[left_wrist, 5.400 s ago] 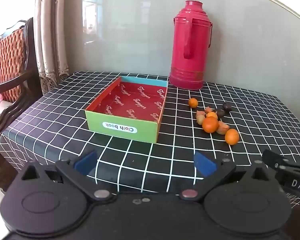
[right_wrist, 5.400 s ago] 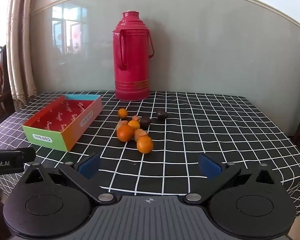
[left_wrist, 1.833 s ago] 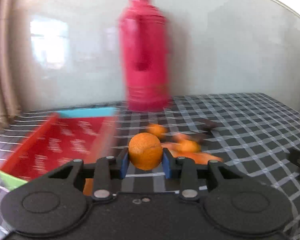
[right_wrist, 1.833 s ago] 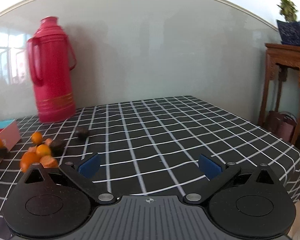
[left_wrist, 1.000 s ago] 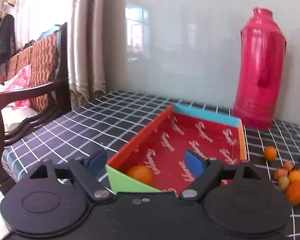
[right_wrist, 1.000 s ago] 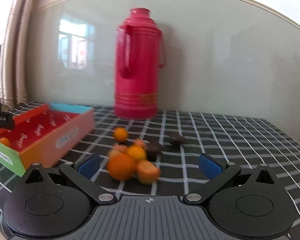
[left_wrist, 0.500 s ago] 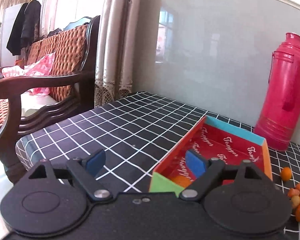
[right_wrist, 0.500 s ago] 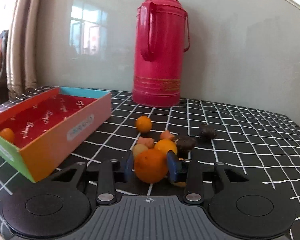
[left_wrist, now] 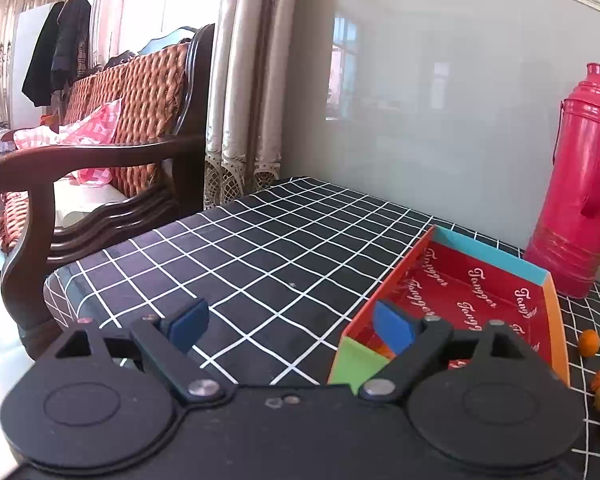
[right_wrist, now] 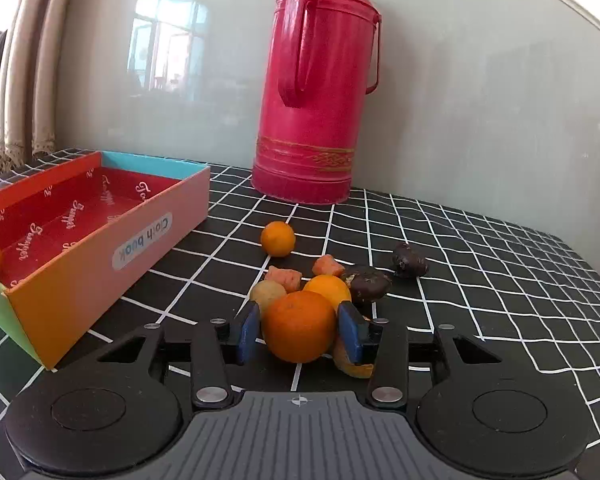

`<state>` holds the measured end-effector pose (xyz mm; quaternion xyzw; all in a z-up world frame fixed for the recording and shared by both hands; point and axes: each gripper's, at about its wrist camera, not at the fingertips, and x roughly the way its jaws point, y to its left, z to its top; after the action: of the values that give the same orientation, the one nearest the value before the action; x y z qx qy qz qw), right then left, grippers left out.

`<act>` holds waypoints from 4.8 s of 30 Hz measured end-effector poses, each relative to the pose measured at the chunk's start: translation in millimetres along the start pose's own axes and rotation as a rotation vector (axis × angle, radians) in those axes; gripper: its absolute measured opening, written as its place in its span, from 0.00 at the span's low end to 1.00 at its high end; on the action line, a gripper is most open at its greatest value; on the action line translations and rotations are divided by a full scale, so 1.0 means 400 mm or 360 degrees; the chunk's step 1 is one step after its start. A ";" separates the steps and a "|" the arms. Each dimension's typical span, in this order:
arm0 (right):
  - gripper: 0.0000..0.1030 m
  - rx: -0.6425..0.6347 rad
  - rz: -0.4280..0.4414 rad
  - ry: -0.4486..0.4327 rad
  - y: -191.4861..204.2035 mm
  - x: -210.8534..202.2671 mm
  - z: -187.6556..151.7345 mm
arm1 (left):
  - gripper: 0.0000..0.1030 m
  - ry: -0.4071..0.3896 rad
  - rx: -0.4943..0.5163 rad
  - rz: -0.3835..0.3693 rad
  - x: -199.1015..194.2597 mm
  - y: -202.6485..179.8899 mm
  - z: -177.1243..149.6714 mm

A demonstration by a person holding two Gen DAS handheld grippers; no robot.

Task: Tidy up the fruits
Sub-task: 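Close the right gripper around another large orange in the pile, then lift the orange with the right gripper and carry it toward the box, then open the right gripper over the box and withdraw, then grasp the small tan round fruit with the left gripper, then carry the tan fruit into the box and open the left gripper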

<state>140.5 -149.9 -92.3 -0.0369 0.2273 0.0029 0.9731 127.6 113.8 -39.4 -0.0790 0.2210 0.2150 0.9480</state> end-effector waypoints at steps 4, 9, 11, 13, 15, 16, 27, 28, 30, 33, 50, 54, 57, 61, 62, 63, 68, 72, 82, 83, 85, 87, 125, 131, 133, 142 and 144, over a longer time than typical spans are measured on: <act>0.25 0.0121 0.0096 -0.0056 -0.025 -0.021 0.011 | 0.81 0.0009 -0.0020 0.0011 0.004 0.010 0.000; 0.24 0.0099 0.0197 -0.0178 0.009 -0.058 0.030 | 0.82 0.0015 -0.0063 0.0048 0.005 0.036 -0.001; 0.24 0.0058 0.0181 -0.0153 0.030 -0.050 0.028 | 0.83 0.0023 -0.0055 0.0064 0.007 0.044 -0.003; 0.24 0.0033 0.0157 -0.0138 0.039 -0.047 0.024 | 0.82 0.0031 -0.0051 0.0074 0.009 0.053 -0.003; 0.25 -0.0008 0.0123 -0.0129 0.045 -0.046 0.019 | 0.83 0.0033 -0.0074 0.0083 0.009 0.066 -0.001; 0.29 -0.0018 0.0107 -0.0126 0.045 -0.046 0.016 | 0.83 0.0033 -0.0091 0.0083 0.009 0.072 0.001; 0.70 0.0056 0.0090 -0.0044 0.014 -0.021 -0.005 | 0.84 0.0033 -0.0086 0.0065 0.003 0.059 0.000; 0.61 0.0053 0.0071 -0.0053 0.012 -0.022 -0.004 | 0.84 0.0036 -0.0087 0.0067 0.004 0.058 -0.001; 0.56 0.0056 0.0045 -0.0046 0.009 -0.022 -0.003 | 0.84 0.0043 -0.0088 0.0071 0.006 0.058 -0.002; 0.56 0.0043 0.0013 0.0003 0.007 -0.008 -0.005 | 0.84 0.0043 -0.0087 0.0073 0.006 0.057 -0.003; 0.38 0.0106 0.0187 -0.0172 0.011 -0.070 0.021 | 0.85 0.0030 -0.0097 0.0088 0.000 0.061 -0.002; 0.38 0.0178 0.0491 -0.0311 0.042 -0.107 0.055 | 0.85 0.0026 -0.0118 0.0110 0.001 0.077 0.001; 0.38 0.0111 0.0629 -0.0354 0.107 -0.108 0.081 | 0.85 0.0029 -0.0116 0.0131 0.003 0.093 0.000; 0.38 -0.0018 0.0762 -0.0278 0.202 -0.081 0.084 | 0.85 0.0037 -0.0135 0.0162 0.006 0.121 0.000; 0.38 -0.0046 0.0774 -0.0256 0.216 -0.069 0.078 | 0.85 0.0037 -0.0144 0.0169 0.006 0.127 0.001; 0.38 -0.0078 0.0783 -0.0233 0.230 -0.065 0.071 | 0.85 0.0036 -0.0151 0.0173 0.005 0.133 0.002; 0.68 -0.0148 0.0759 -0.0273 0.241 -0.074 0.055 | 0.85 0.0026 -0.0150 0.0171 0.001 0.136 0.006; 1.00 -0.0095 0.0676 -0.0428 0.203 -0.111 0.059 | 0.85 0.0016 -0.0129 0.0146 -0.006 0.113 0.007; 1.00 0.0013 0.0266 -0.0408 0.056 -0.134 0.055 | 0.86 -0.0063 -0.0005 0.0020 -0.045 0.003 0.001; 1.00 0.0059 0.0202 -0.0387 0.027 -0.133 0.057 | 0.86 -0.0078 0.0009 -0.0007 -0.052 -0.012 0.000; 1.00 0.0167 0.0006 -0.0370 -0.028 -0.132 0.050 | 0.87 -0.0120 0.0051 -0.0079 -0.070 -0.050 -0.003; 1.00 0.0286 -0.0197 -0.0379 -0.087 -0.137 0.036 | 0.87 -0.0163 0.0101 -0.0184 -0.090 -0.092 -0.009; 1.00 0.0465 -0.0935 -0.0491 -0.403 -0.227 -0.076 | 0.15 0.0204 0.0684 -0.0874 -0.039 -0.590 -0.215; 1.00 0.0471 -0.0913 -0.0498 -0.393 -0.227 -0.071 | 0.14 -0.0026 0.0694 -0.0784 -0.087 -0.565 -0.195; 1.00 0.0469 -0.0900 -0.0498 -0.383 -0.224 -0.068 | 0.14 -0.0112 0.0667 -0.0736 -0.104 -0.541 -0.180; 1.00 0.0438 -0.0812 -0.0521 -0.295 -0.202 -0.043 | 0.14 -0.0169 0.0327 -0.0415 -0.070 -0.366 -0.083; 1.00 0.0419 -0.0791 -0.0541 -0.265 -0.198 -0.036 | 0.15 -0.0120 0.0295 -0.0348 -0.044 -0.335 -0.073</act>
<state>65.6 -255.9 -62.5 0.0357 0.0442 -0.2580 0.9645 161.3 -19.9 -49.9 -0.0066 0.1944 0.0920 0.9766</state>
